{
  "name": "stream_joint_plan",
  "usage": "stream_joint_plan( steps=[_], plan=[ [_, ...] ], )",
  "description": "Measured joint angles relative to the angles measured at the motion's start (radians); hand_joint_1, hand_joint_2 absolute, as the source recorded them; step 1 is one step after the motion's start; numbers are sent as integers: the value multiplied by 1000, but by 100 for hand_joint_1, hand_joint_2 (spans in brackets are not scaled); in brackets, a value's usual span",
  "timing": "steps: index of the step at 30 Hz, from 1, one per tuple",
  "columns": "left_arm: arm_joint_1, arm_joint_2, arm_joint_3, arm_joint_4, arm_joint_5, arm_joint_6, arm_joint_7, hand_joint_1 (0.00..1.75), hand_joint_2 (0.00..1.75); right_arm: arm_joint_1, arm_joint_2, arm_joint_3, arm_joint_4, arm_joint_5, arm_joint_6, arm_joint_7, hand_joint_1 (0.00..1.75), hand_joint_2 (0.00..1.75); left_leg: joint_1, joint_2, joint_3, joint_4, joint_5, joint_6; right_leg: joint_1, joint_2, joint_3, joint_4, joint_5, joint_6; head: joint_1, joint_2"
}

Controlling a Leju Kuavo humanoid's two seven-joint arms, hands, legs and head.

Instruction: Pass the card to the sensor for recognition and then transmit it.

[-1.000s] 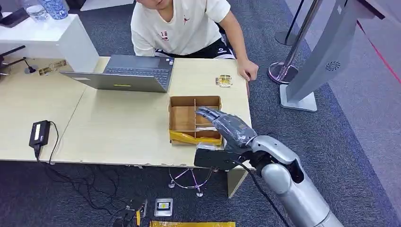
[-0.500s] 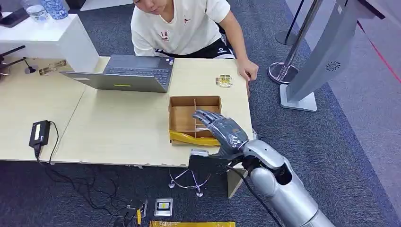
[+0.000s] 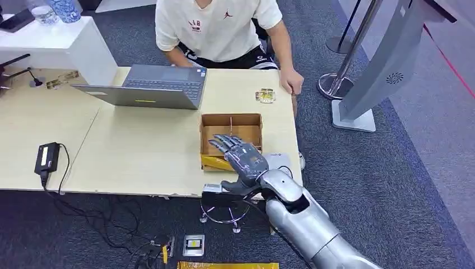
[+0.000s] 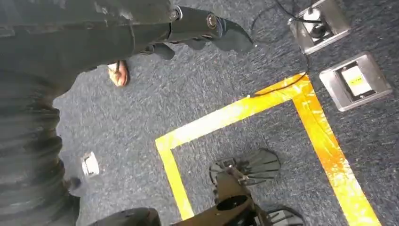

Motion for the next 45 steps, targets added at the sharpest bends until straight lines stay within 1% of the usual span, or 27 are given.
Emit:
stream_joint_plan(
  steps=[2, 4, 8, 12, 16, 22, 26, 32, 41, 45],
  plan=[
    [0, 2, 4, 0, 12, -3, 19, 0, 175, -21, 27, 6, 71, 10, -17, 0, 0, 175, 0, 0, 0, 0, 0, 0, 0, 0, 0, 0, 0, 0, 0, 0],
    [0, 4, 13, 0, 22, -6, 28, 0, 175, -35, 53, 8, 128, 19, -18, 4, 0, 175, 0, 0, 0, 0, 0, 0, 0, 0, 0, 0, 0, 0, 0, 0],
    [0, 8, 25, 0, 30, -10, 33, 0, 175, -64, 97, 21, 232, 26, -27, 19, 0, 175, 0, 0, 0, 0, 0, 0, 0, 0, 0, 0, 0, 0, 0, 0],
    [2, 11, 30, 0, 29, -10, 33, 0, 175, -80, 121, 27, 291, 26, -59, 37, 0, 175, 0, 0, 0, 0, 0, 0, 0, 0, 0, 0, 0, 0, 0, 0],
    [3, 14, 34, 0, 29, -6, 33, 0, 175, -110, 134, 29, 339, 36, -94, 55, 0, 175, 0, 0, 0, 0, 0, 0, 0, 0, 0, 0, 0, 0, 1, 0],
    [13, 17, 41, 0, 19, -5, 30, 0, 175, -133, 137, 29, 386, 39, -166, 83, 0, 175, 0, 0, 0, 0, 0, 0, 0, 1, -1, 0, 0, 0, 0, 0],
    [18, 21, 41, 0, 12, -5, 29, 0, 175, -159, 127, 25, 407, 34, -196, 79, 0, 175, 0, 1, 0, 0, 0, 0, 0, 1, -1, 0, 0, 0, 0, 0],
    [22, 23, 41, 2, 8, -5, 28, 0, 175, -193, 111, -6, 421, 14, -238, 69, 0, 175, 0, 1, 0, 0, 0, 0, 0, 1, -1, 0, 0, 0, 0, 0],
    [29, 23, 41, 2, 9, -2, 24, 0, 175, -219, 92, -44, 424, 5, -234, 69, 0, 175, 0, 0, 0, 0, 0, 0, 0, 1, -1, 0, 0, 0, 0, 0],
    [30, 23, 41, 2, 9, -3, 24, 0, 175, -221, 88, -46, 425, 6, -208, 65, 0, 175, 0, 1, 0, 0, 0, 0, 0, 1, -1, 0, 0, 0, 0, 0]
  ],
)
